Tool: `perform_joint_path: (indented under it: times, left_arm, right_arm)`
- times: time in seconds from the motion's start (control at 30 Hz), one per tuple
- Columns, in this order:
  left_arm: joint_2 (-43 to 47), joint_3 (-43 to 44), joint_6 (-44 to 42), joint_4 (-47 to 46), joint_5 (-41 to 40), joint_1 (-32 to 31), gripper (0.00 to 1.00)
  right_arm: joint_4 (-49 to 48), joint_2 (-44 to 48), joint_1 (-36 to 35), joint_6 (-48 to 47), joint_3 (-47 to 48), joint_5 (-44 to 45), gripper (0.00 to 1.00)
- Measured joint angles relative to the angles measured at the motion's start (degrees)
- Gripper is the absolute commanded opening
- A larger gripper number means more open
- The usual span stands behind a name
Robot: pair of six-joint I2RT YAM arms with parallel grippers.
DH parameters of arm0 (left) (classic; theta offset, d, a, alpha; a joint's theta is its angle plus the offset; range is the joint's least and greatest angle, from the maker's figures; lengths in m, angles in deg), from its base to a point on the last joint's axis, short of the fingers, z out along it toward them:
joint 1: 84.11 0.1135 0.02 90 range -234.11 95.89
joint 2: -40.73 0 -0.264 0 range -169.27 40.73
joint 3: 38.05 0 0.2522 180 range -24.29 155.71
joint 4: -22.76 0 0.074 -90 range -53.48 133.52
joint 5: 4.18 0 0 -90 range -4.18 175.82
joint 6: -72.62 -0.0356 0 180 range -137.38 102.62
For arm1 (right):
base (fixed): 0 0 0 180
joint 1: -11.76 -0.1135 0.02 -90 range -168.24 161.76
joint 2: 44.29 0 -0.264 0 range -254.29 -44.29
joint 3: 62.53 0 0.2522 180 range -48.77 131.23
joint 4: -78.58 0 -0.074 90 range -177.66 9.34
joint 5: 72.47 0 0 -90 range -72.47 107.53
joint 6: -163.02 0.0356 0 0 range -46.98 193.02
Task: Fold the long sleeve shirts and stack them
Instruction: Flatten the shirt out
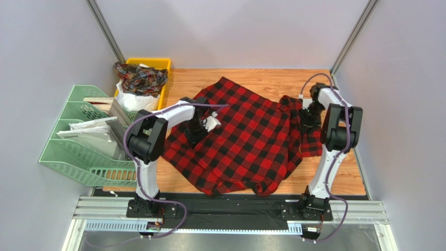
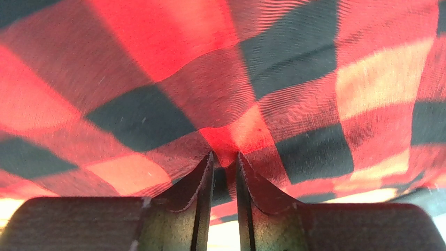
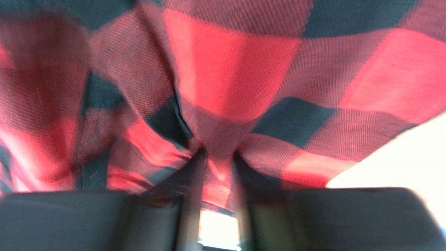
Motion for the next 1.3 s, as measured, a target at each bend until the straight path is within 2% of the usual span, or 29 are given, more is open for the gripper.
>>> perform_joint_path:
  times: [0.03,0.17,0.2,0.27,0.33,0.47,0.57,0.67,0.83,0.93,1.03,1.07,1.1,1.13,1.17,1.2,1.3]
  left_arm:
    - [0.7,-1.4,0.2,0.9,0.0,-1.0,0.23]
    - [2.6,-5.6,1.4,4.7,2.7,-5.2,0.22]
    - [2.9,-6.4,1.8,5.3,3.8,-6.1,0.22]
    - [3.7,-7.7,2.5,6.3,5.6,-7.4,0.18]
    - [4.9,-8.8,3.3,7.1,7.3,-8.0,0.15]
    - [7.8,-10.0,4.5,8.0,11.5,-7.9,0.12]
    - [8.6,-10.0,5.0,7.9,13.4,-7.7,0.16]
    - [10.1,-9.7,5.2,7.7,14.3,-7.5,0.17]
    - [11.8,-6.2,5.2,7.8,14.9,-5.0,0.17]
    - [11.9,-3.0,5.2,7.5,17.0,-0.3,0.17]
    - [11.9,-0.1,5.6,6.6,20.1,5.7,0.17]
    - [11.9,0.9,5.9,6.0,20.9,7.8,0.18]
    - [11.9,1.8,6.2,5.6,21.3,9.4,0.21]
    - [11.9,2.7,6.5,5.1,21.7,10.8,0.26]
    - [11.9,3.8,7.0,4.5,22.0,12.1,0.32]
    - [12.0,4.7,7.5,3.8,22.2,13.1,0.41]
    - [12.5,6.2,9.0,1.9,22.6,14.7,0.48]
  right_arm:
    - [0.5,-2.1,-1.2,0.3,3.1,1.0,0.0]
    - [4.5,-12.2,-5.1,1.2,21.1,5.0,0.0]
    - [6.8,-17.1,-5.9,1.3,31.2,6.1,0.0]
    - [3.0,-21.9,-6.8,1.2,40.9,7.1,0.0]
    - [-0.6,-21.4,-7.5,0.5,41.2,7.9,0.0]
    - [-2.4,-12.8,-7.5,-1.4,31.6,5.1,0.0]
    - [-2.4,-4.0,-7.1,-2.2,24.7,0.3,0.0]
    - [-2.7,1.7,-7.1,-2.0,23.6,-3.4,0.0]
    - [-2.1,2.6,-7.7,-0.9,26.0,-8.3,0.0]
    - [-2.5,0.4,-8.4,0.8,27.0,-12.1,0.0]
    - [-7.5,-3.8,-9.4,4.6,30.4,-15.2,0.0]
    - [-11.0,-6.1,-9.7,7.1,33.2,-16.2,0.05]
    - [-14.4,-8.3,-10.0,9.6,36.2,-16.8,0.43]
    - [-18.5,-10.5,-10.2,12.3,39.5,-17.3,0.72]
    - [-22.5,-12.0,-10.5,14.8,41.9,-17.6,0.96]
    - [-25.0,-12.8,-11.0,15.8,43.5,-17.6,1.0]
    - [-28.5,-13.4,-12.4,15.2,47.3,-15.8,1.0]
